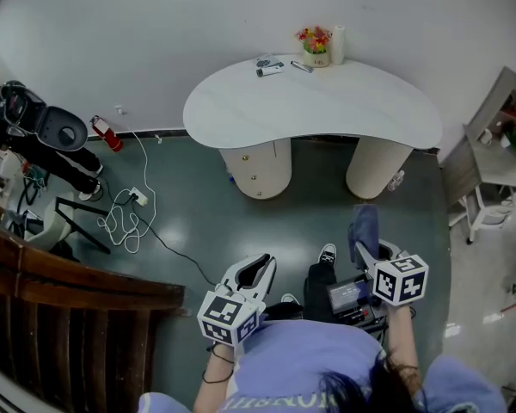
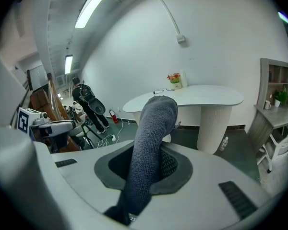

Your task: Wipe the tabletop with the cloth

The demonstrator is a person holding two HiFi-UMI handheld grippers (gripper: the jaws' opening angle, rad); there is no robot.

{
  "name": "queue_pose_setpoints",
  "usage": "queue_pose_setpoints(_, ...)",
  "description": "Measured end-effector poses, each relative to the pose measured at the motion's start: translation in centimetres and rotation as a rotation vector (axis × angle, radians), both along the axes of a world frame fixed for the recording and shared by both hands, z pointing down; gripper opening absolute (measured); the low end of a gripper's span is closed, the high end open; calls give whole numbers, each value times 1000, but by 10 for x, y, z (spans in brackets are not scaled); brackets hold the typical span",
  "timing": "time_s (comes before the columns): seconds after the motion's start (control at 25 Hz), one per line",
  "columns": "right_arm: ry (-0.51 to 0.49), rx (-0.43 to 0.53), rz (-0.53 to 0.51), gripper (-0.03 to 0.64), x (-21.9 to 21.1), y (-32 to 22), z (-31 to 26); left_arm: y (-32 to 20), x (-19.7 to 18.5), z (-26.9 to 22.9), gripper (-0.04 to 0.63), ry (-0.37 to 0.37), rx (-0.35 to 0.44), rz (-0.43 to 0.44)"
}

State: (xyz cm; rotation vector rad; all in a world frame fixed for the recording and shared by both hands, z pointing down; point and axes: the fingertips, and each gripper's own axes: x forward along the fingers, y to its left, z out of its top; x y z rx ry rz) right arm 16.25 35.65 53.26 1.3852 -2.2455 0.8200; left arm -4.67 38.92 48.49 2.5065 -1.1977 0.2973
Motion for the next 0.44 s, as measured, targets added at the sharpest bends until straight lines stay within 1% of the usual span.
queue_pose_setpoints(0.2, 2, -11, -11, 71, -4, -2, 0, -1, -7, -2, 34, 17, -9, -20)
queue_pose_setpoints(0.44, 8, -29, -32, 71, -18, 0, 8, -2, -24, -6, 34, 79, -5, -58)
